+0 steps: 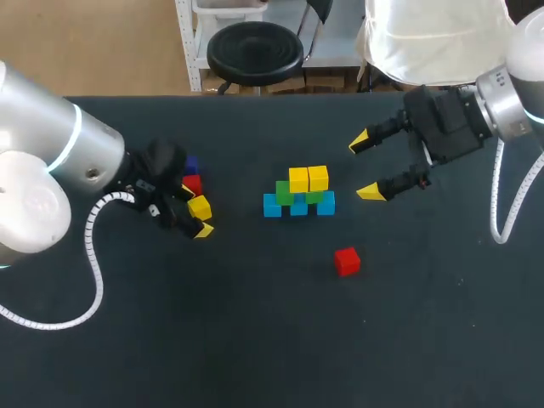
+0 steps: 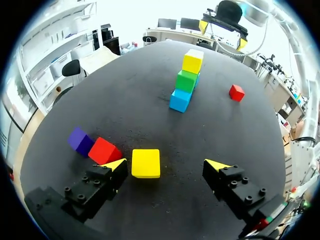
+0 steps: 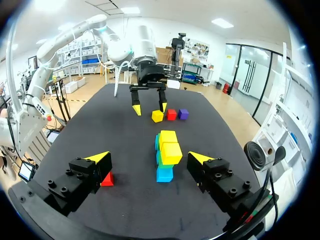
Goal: Place the blue cubes, place green cubes on the blue cubes, place the yellow cubes on the green cubes, then place the red cubes on the yellow cubes, and place purple cube on the red cubes.
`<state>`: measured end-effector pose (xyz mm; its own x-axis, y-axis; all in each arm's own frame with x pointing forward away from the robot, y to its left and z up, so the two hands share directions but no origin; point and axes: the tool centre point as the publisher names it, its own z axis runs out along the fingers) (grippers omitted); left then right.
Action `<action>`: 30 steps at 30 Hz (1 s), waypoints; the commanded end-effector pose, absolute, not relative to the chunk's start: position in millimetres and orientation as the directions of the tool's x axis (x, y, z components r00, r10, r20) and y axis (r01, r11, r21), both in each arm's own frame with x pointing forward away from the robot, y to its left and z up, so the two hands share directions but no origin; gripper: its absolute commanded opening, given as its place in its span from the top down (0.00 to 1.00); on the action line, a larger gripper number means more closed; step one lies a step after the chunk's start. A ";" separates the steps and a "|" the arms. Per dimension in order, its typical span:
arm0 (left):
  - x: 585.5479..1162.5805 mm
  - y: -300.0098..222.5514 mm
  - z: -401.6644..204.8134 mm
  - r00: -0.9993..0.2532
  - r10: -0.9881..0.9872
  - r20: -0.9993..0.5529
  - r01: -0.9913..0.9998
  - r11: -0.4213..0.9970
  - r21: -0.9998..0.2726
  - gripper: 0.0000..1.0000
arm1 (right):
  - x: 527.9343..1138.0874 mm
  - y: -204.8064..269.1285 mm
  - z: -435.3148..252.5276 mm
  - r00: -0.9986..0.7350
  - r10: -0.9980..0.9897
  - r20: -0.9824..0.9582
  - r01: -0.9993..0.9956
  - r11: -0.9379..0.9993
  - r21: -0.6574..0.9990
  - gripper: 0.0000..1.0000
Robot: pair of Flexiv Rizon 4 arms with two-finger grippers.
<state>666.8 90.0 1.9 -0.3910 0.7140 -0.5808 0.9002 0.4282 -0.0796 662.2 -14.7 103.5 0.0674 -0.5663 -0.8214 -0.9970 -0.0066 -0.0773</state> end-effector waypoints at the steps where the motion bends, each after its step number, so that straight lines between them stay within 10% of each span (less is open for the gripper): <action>1: 669.6 87.8 -2.8 -0.391 0.713 -0.583 0.902 0.422 -0.088 0.00 | 662.9 -14.5 102.9 0.068 -0.564 -0.823 -0.997 -0.008 -0.078 0.00; 5: 668.7 85.8 -6.0 -0.388 0.710 -0.587 0.903 0.419 -0.090 0.07 | 662.9 -14.5 102.9 0.068 -0.564 -0.823 -0.997 -0.008 -0.078 0.00; 6: 668.4 85.8 -6.4 -0.388 0.710 -0.588 0.903 0.420 -0.089 0.49 | 662.9 -14.5 102.9 0.068 -0.564 -0.823 -0.997 -0.008 -0.078 0.00; 10: 667.8 85.6 -10.4 -0.392 0.707 -0.588 0.901 0.423 -0.091 1.00 | 662.9 -14.5 102.9 0.068 -0.564 -0.823 -0.997 -0.008 -0.078 0.00; 30: 652.9 66.0 4.0 -0.227 0.745 -0.627 0.965 0.258 -0.042 1.00 | 662.9 -14.5 102.9 0.068 -0.564 -0.823 -0.997 -0.008 -0.078 0.00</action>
